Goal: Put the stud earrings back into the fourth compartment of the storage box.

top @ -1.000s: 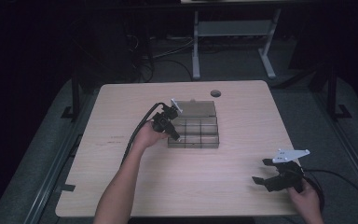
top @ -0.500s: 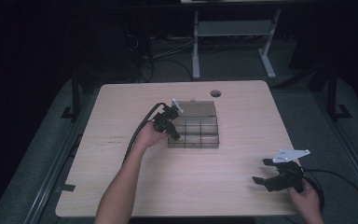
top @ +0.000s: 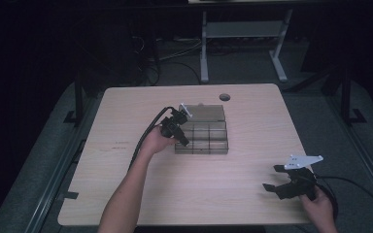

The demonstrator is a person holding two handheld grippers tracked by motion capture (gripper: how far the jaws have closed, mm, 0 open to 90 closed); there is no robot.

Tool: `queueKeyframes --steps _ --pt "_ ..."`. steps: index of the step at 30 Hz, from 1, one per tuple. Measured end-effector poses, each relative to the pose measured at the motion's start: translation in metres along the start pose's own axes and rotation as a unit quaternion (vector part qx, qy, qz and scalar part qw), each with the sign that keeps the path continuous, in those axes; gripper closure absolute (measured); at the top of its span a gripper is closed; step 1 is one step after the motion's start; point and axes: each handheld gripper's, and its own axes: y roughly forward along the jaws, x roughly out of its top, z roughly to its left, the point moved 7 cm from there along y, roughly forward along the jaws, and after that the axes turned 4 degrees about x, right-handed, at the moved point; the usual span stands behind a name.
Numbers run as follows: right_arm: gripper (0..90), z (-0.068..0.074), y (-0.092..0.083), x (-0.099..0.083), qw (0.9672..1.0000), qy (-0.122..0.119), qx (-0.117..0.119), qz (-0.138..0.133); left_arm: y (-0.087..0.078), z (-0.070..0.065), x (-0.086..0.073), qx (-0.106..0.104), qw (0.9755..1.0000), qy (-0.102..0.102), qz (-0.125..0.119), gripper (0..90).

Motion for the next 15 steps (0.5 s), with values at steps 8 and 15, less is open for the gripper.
queueKeyframes --steps 8,15 --pt "13.9 0.0 0.0 0.0 1.0 -0.001 -0.001 0.002 -0.005 -0.003 0.001 0.0 1.0 0.0 -0.01 80.5" --pt "13.9 -0.001 0.0 0.0 1.0 -0.002 -0.002 0.002 -0.012 -0.005 0.0 0.003 0.9998 0.006 -0.017 78.9"
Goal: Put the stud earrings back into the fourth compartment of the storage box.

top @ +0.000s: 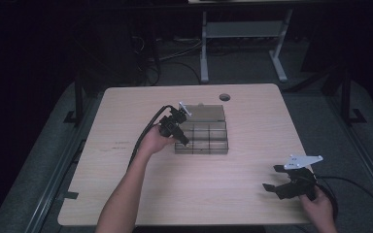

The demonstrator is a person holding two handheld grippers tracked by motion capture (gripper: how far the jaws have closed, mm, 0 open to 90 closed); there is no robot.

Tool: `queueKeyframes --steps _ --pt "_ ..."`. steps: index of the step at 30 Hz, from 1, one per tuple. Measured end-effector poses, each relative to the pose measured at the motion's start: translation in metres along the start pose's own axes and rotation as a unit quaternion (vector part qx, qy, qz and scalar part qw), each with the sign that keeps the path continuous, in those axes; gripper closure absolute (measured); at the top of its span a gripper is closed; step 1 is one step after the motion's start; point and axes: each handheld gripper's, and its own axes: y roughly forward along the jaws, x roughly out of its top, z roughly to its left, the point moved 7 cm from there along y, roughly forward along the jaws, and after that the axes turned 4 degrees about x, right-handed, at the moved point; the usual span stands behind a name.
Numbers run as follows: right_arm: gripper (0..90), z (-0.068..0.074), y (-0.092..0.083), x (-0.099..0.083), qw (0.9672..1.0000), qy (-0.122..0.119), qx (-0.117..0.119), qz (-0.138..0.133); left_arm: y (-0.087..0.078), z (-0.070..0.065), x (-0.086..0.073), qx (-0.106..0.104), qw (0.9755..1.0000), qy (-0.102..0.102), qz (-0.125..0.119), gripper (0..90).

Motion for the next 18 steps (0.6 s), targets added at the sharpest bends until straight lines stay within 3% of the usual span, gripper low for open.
queueKeyframes --steps 11,18 --pt "13.9 0.0 0.0 0.0 1.0 0.005 0.0 -0.001 -0.006 -0.005 0.0 0.001 1.0 0.005 -0.007 75.9" --pt "14.0 0.0 0.0 0.0 1.0 0.007 -0.001 -0.001 -0.019 -0.012 -0.002 0.001 0.9997 0.013 -0.021 72.2"
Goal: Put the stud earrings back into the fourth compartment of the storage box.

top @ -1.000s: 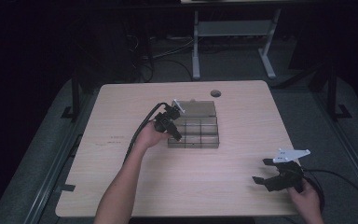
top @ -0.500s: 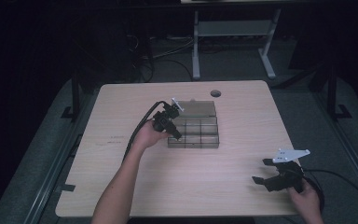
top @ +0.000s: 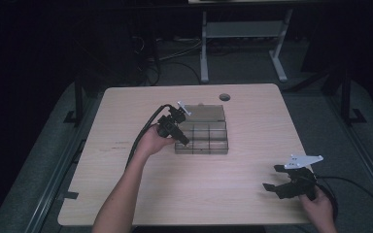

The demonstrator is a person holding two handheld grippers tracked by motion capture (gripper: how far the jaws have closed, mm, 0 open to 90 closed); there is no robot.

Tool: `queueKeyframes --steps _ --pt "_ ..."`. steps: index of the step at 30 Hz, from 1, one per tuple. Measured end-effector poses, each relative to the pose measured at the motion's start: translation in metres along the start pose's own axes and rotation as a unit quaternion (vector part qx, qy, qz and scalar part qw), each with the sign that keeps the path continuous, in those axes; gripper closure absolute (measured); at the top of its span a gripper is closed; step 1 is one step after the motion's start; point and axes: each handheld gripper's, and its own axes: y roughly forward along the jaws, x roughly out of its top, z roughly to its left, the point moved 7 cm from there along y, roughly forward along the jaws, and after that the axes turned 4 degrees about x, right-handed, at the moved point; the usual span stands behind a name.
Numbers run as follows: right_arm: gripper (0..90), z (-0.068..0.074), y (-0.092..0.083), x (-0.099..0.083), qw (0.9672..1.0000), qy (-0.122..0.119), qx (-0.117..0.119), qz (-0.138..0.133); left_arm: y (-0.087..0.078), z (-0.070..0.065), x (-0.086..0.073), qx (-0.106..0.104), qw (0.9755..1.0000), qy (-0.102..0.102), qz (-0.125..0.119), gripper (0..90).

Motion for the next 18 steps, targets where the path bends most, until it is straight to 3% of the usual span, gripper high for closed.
queueKeyframes --steps 8,18 --pt "13.9 0.0 0.0 0.0 1.0 0.003 -0.001 0.001 -0.014 -0.009 -0.004 0.001 0.9998 0.008 -0.017 68.6" --pt "13.9 -0.001 0.0 -0.001 1.0 0.005 -0.004 0.002 -0.026 -0.009 -0.021 0.003 0.9994 0.005 -0.033 63.4"
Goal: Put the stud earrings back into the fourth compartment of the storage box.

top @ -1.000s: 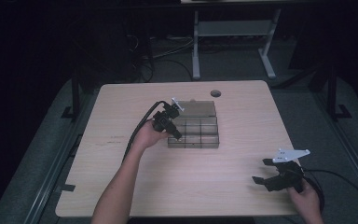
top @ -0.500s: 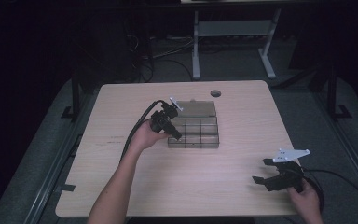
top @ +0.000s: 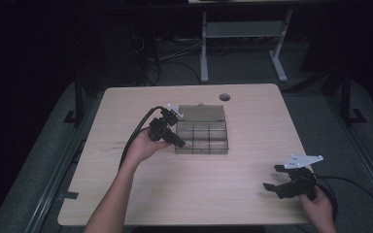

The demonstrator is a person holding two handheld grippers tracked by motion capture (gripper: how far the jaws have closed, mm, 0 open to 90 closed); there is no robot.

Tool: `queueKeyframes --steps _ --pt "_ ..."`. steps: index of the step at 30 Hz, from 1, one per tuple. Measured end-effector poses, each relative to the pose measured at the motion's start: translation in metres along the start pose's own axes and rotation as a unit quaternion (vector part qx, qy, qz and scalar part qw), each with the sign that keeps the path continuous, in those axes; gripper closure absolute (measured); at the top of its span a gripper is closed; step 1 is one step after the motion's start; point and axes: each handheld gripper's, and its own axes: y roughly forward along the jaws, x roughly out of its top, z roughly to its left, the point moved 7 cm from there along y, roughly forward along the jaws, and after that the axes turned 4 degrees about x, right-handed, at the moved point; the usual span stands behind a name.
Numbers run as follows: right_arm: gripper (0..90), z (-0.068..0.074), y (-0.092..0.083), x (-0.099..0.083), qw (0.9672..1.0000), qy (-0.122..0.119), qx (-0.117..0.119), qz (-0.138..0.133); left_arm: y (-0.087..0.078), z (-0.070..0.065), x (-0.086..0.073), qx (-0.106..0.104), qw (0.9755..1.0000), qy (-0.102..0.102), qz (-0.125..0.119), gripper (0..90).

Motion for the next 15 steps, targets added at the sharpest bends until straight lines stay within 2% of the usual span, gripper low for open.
queueKeyframes --steps 15 --pt "13.9 -0.001 0.0 -0.001 1.0 0.003 -0.004 0.002 -0.012 0.001 -0.034 0.007 0.9996 -0.015 -0.022 58.6"
